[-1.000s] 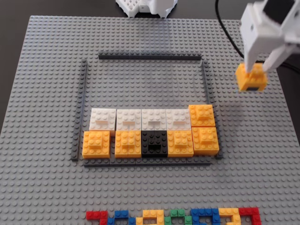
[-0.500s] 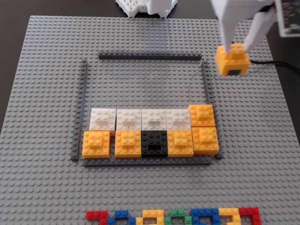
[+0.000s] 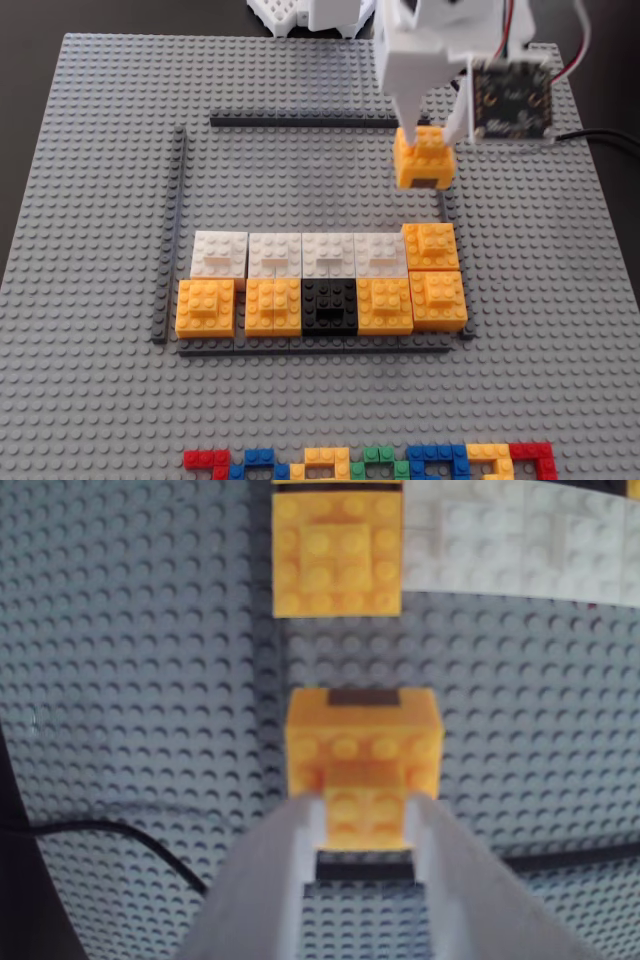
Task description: Grab the cube and place it into the grid
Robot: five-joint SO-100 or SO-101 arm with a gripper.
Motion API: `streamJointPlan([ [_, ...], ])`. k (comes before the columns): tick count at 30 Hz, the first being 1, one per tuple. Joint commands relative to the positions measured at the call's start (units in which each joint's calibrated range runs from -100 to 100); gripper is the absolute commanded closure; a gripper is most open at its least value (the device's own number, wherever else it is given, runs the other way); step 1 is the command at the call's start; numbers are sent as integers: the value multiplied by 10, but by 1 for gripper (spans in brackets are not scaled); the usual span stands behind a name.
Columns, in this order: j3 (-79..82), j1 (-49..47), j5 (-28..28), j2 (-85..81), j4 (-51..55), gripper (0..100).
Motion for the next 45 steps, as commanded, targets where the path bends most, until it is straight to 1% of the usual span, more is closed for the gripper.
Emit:
streamJointPlan([
  [1, 31, 7, 6, -58, -24, 97],
  [13, 57, 7, 1, -22, -54, 97],
  [26, 57, 4, -4, 9, -62, 97],
  [45, 6, -7, -11, 69, -69, 96],
])
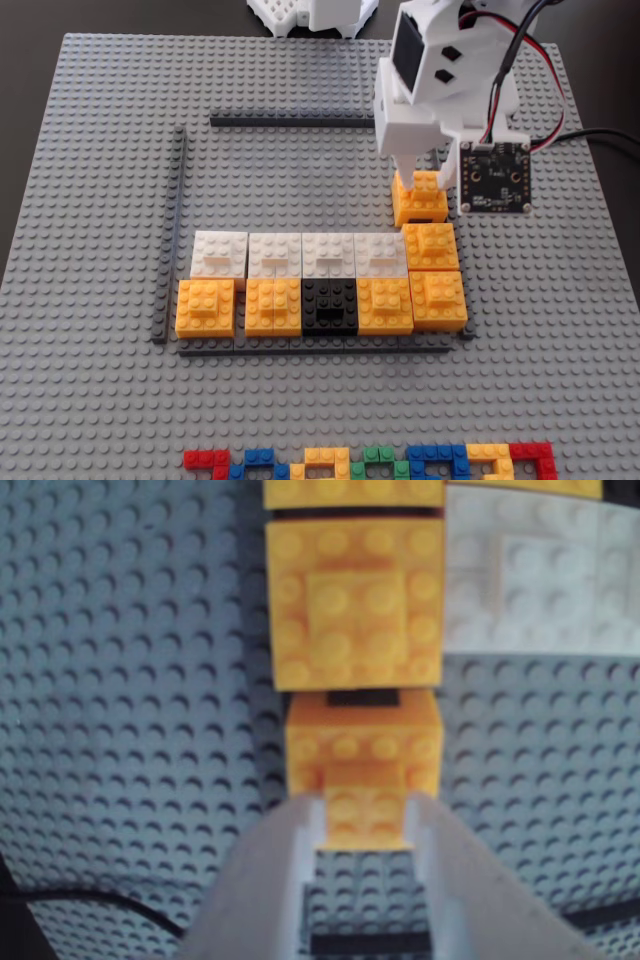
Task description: Grab the cube and place it into the grid
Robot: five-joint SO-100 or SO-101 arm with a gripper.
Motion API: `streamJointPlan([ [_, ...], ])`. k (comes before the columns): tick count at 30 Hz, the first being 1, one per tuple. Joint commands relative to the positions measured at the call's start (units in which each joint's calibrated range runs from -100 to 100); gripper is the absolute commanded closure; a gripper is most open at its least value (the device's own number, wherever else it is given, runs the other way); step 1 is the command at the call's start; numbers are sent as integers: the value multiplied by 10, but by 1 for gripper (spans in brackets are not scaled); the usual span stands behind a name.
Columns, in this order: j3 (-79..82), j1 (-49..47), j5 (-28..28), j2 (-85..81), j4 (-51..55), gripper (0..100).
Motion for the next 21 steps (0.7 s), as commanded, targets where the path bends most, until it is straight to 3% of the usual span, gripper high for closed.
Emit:
streamJointPlan([
  [1, -52, 1, 2, -2, -3, 96],
  [21, -103, 7, 7, 22, -1, 96],
])
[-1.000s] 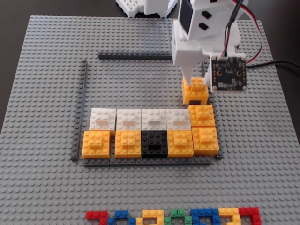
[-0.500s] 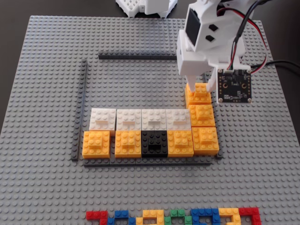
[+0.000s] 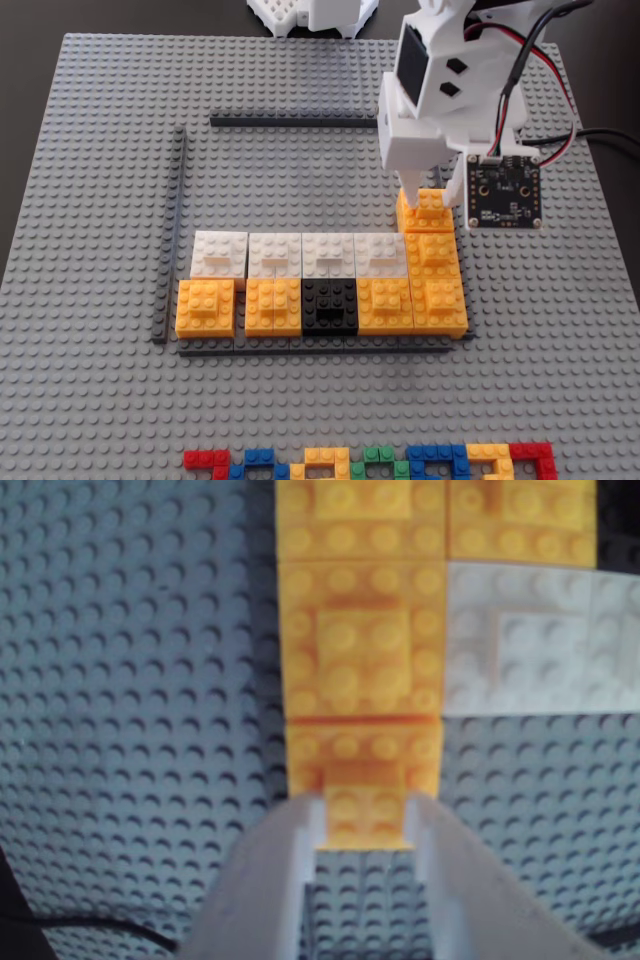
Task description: Grab the cube and place it into the grid
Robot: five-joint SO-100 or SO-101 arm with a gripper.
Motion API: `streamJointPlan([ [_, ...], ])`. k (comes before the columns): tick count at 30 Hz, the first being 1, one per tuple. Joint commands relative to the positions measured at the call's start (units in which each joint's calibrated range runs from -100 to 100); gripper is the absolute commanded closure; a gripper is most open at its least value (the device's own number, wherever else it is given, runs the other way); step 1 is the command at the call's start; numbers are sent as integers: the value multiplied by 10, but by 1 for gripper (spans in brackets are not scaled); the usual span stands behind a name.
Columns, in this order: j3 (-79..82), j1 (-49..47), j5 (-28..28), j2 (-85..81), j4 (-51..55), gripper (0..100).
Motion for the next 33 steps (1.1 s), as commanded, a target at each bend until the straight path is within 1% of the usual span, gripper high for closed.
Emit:
streamJointPlan([
  [1, -44, 3, 4, -12, 0, 96],
  [8, -37, 4, 2, -11, -4, 93],
  [13, -35, 4, -1, -12, -5, 87],
  [26, -23, 4, -3, -17, -5, 80],
  [33, -18, 4, -3, -21, -5, 79],
])
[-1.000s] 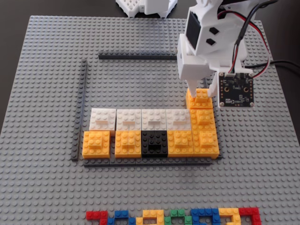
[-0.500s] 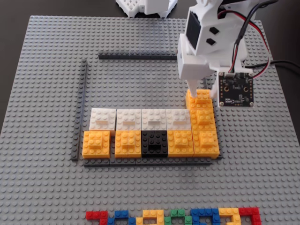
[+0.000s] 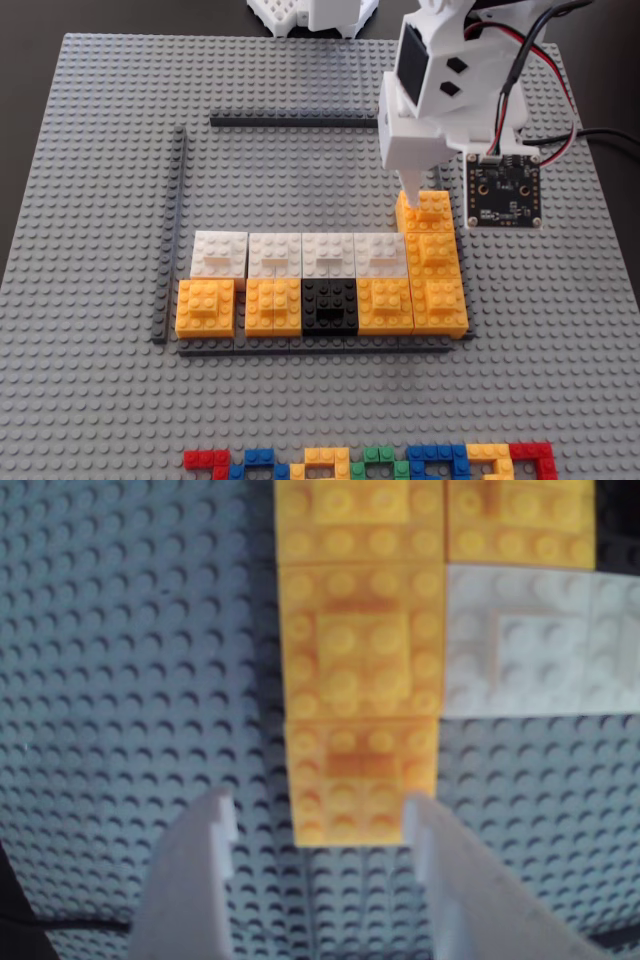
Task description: Grab the cube and place it into the grid
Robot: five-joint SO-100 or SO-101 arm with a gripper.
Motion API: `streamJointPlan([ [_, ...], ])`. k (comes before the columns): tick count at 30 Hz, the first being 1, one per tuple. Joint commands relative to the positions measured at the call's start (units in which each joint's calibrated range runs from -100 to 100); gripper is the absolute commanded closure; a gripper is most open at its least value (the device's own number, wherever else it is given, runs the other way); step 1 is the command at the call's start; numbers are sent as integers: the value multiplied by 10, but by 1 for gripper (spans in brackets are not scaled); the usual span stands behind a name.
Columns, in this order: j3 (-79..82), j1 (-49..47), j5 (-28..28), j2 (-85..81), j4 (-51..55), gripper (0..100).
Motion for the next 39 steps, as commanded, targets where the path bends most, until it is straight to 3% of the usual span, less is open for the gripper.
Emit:
streamJointPlan([
  [1, -18, 4, -1, -22, -5, 79],
  [28, -42, 15, 9, -137, 42, 79],
  [39, -15, 14, 14, -294, 82, 99],
])
